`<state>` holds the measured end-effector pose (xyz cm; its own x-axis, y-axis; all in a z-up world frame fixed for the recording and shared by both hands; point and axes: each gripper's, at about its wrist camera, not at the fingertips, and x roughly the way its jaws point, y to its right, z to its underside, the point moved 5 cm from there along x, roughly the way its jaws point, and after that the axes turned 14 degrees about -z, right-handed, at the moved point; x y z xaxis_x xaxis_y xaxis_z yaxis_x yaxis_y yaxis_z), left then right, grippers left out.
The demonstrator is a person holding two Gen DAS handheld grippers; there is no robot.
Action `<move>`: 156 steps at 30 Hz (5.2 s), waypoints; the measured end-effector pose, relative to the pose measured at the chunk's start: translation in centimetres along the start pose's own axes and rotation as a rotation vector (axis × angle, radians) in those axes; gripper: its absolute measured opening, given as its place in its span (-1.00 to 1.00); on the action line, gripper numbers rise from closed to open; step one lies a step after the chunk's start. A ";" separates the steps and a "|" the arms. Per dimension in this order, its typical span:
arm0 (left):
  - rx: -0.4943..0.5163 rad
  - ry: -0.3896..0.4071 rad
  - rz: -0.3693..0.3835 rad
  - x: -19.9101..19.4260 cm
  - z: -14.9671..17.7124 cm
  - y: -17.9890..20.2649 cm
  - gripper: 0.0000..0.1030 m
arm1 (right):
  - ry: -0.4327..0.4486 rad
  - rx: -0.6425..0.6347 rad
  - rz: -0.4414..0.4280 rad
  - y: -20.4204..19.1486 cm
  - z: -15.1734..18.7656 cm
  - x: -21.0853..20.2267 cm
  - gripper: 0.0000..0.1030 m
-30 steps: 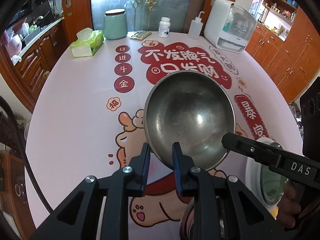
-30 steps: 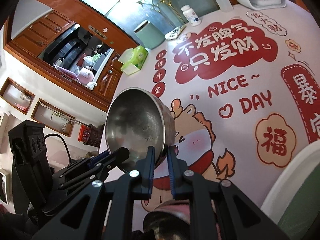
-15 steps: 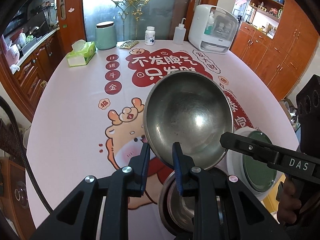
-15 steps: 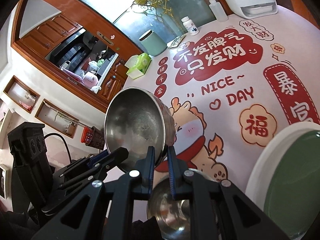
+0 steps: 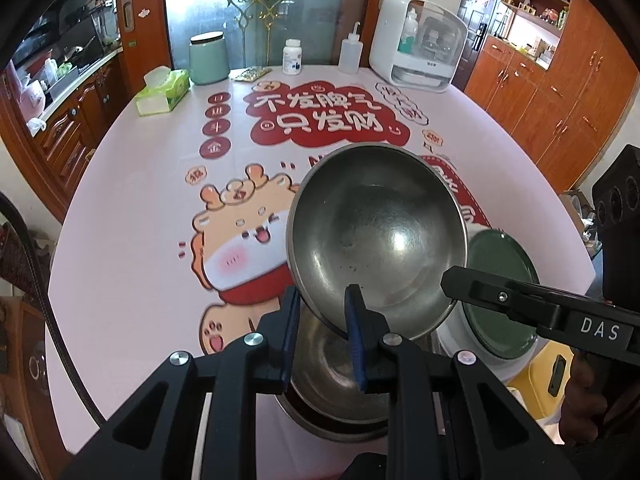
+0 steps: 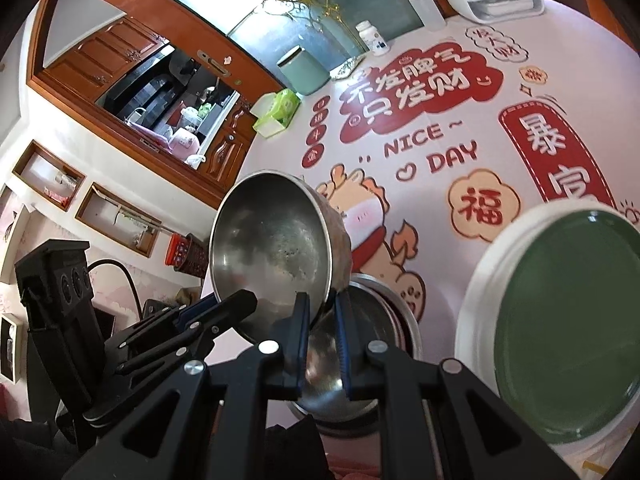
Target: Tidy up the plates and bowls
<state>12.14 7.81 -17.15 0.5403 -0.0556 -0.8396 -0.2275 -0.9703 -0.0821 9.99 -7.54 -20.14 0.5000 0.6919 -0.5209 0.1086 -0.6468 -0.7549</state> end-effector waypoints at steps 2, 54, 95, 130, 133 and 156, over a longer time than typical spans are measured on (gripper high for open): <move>-0.003 -0.017 -0.006 -0.2 0.7 0.5 -0.60 | -0.016 0.012 -0.001 0.3 0.6 -0.4 -0.76; -0.185 -0.197 -0.212 -0.7 8.2 3.7 -0.31 | -0.309 0.021 -0.094 2.9 5.3 -0.4 -0.68; 0.073 -0.238 -0.050 3.2 4.3 0.0 0.50 | -0.057 0.478 0.009 5.7 7.1 0.6 0.39; 0.405 -0.338 0.204 10.6 3.1 1.4 -0.06 | 0.261 0.692 0.089 5.8 10.0 3.0 -0.27; 0.400 -0.336 0.223 10.8 2.7 1.2 -0.12 | 0.263 0.682 0.103 5.7 10.2 2.9 -0.29; 0.316 -0.176 0.305 6.8 0.3 1.6 -0.20 | 0.281 0.507 0.138 4.1 7.9 -0.4 -0.45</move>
<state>15.22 5.93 -23.19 0.2711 -0.2596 -0.9269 -0.6045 -0.7952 0.0459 3.47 -7.96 -26.19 0.6963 0.4555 -0.5547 -0.3630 -0.4431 -0.8197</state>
